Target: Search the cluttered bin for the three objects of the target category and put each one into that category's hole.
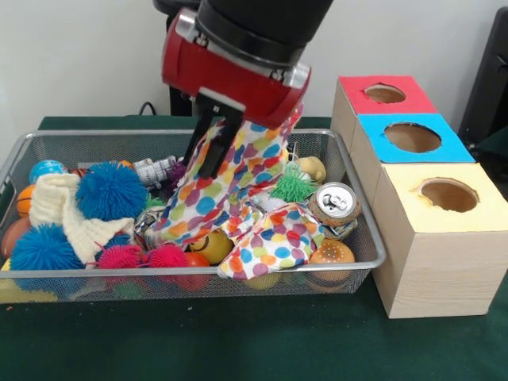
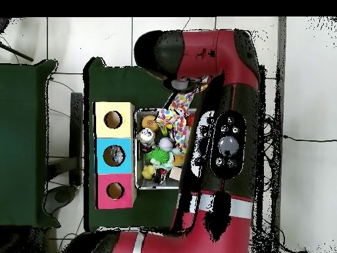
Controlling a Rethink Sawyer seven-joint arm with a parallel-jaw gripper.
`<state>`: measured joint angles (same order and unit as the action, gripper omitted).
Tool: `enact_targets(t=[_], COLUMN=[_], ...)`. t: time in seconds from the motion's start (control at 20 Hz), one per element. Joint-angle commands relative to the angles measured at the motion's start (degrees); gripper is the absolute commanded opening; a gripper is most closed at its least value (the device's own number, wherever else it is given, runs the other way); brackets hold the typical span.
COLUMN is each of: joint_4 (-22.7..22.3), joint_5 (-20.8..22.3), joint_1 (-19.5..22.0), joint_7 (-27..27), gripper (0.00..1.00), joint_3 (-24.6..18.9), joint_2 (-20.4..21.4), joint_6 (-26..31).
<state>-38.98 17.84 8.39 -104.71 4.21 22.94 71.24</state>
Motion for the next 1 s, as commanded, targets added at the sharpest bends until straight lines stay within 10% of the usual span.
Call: enact_targets(t=[0.05,1.0], joint_4=[-13.2,-39.63], joint_5=[-1.64,-1.47], joint_1=[1.76,13.48], joint_7=[-3.26,6.71], gripper=[0.0,0.0], joint_3=[-2.34,-10.04], joint_2=[2.59,12.22], joint_6=[-7.24,-40.86])
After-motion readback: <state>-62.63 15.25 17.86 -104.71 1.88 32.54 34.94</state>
